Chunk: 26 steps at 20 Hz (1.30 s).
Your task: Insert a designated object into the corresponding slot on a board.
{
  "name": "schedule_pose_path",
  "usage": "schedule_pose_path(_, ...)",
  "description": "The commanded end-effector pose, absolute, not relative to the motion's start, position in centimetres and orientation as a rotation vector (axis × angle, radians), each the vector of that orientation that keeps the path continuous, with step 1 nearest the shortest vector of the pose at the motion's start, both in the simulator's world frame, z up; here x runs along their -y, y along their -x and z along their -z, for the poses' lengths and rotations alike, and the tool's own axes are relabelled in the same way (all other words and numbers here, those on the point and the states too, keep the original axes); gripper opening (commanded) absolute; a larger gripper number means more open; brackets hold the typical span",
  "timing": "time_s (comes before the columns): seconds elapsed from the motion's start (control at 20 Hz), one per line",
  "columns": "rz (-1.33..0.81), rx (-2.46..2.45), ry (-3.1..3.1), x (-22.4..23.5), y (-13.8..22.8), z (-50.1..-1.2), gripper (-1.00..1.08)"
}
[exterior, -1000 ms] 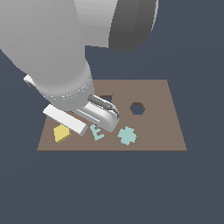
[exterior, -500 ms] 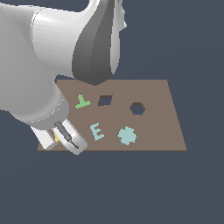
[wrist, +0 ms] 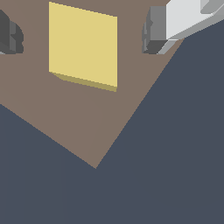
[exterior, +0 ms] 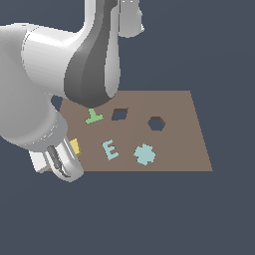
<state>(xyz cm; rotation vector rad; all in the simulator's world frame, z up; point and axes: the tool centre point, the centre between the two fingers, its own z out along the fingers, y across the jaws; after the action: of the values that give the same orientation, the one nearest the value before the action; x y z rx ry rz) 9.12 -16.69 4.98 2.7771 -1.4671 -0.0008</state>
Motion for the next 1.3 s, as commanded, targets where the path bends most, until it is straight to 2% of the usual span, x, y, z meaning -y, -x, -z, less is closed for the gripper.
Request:
schedule_pose_path(0.0,0.0,1.477,-2.772,16.8,-9.2,-4.9,1.0)
schedule_pose_path(0.65,0.0,1.47,-2.776,16.7,-9.1,-3.0,1.0)
schedule_pose_path(0.7,0.0,1.47,-2.776,16.7,-9.1,-3.0,-1.0)
schedule_pose_path(1.25,-0.001,1.47,-2.777,16.6,-9.1,-3.1,-1.0)
